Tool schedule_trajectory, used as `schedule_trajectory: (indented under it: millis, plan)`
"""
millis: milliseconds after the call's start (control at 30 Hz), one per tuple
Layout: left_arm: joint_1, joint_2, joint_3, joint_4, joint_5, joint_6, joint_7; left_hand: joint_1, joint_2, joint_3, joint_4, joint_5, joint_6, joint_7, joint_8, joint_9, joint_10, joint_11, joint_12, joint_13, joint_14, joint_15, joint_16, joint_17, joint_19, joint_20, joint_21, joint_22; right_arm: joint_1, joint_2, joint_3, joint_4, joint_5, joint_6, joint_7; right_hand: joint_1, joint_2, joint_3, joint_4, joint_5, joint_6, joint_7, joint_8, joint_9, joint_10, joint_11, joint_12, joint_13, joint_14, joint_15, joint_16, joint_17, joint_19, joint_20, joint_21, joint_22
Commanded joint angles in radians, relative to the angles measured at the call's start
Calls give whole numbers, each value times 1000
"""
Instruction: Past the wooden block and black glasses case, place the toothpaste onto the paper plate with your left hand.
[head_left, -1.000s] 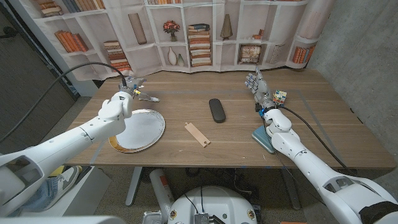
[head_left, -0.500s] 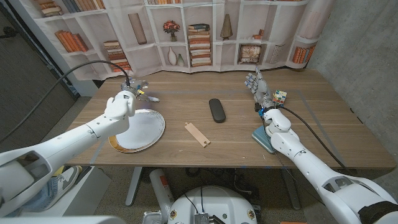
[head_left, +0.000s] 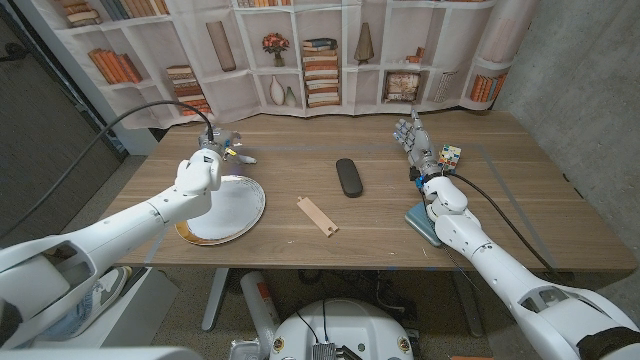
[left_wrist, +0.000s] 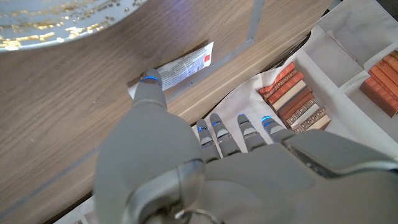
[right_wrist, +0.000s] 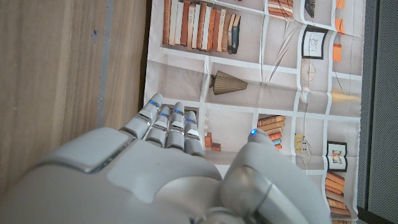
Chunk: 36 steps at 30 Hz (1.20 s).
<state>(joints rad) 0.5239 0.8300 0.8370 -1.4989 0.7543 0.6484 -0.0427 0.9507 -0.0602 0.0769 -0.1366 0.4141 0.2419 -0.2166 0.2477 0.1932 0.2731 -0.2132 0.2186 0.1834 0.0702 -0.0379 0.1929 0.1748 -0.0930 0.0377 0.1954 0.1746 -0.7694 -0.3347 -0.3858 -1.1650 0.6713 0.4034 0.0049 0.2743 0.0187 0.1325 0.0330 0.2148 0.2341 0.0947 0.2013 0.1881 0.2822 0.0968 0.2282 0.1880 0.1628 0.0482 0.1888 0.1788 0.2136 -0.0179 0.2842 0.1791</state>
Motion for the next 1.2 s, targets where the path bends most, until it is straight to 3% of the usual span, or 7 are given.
schedule_trajectory:
  millis: [33,133,300,1033,1200]
  plan:
    - [-33,-46,2,87,-52,-57,10,15,0,-10,-2,-5,23,-2,7,4,23,-1,8,4,13,-66,8,2,7,-4,5,2,-27,-12,5,-44,-2,-8,-22,4,6,-2,-5,-1,10,-2,-1,3,6,6,0,3,9,-2,1,4,4,2,-8,4]
    - [-41,-52,8,111,-62,-72,25,16,1,-14,1,-6,36,-2,10,4,34,-2,8,4,21,-69,9,2,8,-7,5,2,-30,-14,5,-51,-3,-13,-28,4,6,-2,-6,-1,10,-2,-1,3,6,5,0,3,9,-2,1,4,5,2,-8,4]
    - [-47,-56,7,118,-84,-77,30,44,14,-25,7,-11,123,-3,30,5,117,-2,13,5,79,-81,15,2,24,-18,5,1,-32,-13,5,-54,-4,-10,-30,4,7,-3,-6,-1,10,-3,-1,3,6,6,0,3,10,-1,1,4,5,2,-10,4]
    - [-83,-104,57,210,-128,-103,43,74,33,-39,14,-17,219,-4,49,4,206,-3,10,6,111,-101,8,2,39,-24,4,1,-36,-8,6,-47,4,-9,-27,3,8,-5,-7,-2,9,-5,-2,3,6,8,-1,3,11,0,1,5,6,5,-16,4]
    - [-80,-107,60,211,-132,-96,67,94,48,-44,17,-23,293,-4,71,9,267,-4,11,6,137,-117,8,2,49,-36,4,1,-35,-7,8,-42,8,-9,-23,3,8,-5,-7,-2,9,-4,-2,3,6,9,-1,3,11,1,1,5,7,5,-18,4]
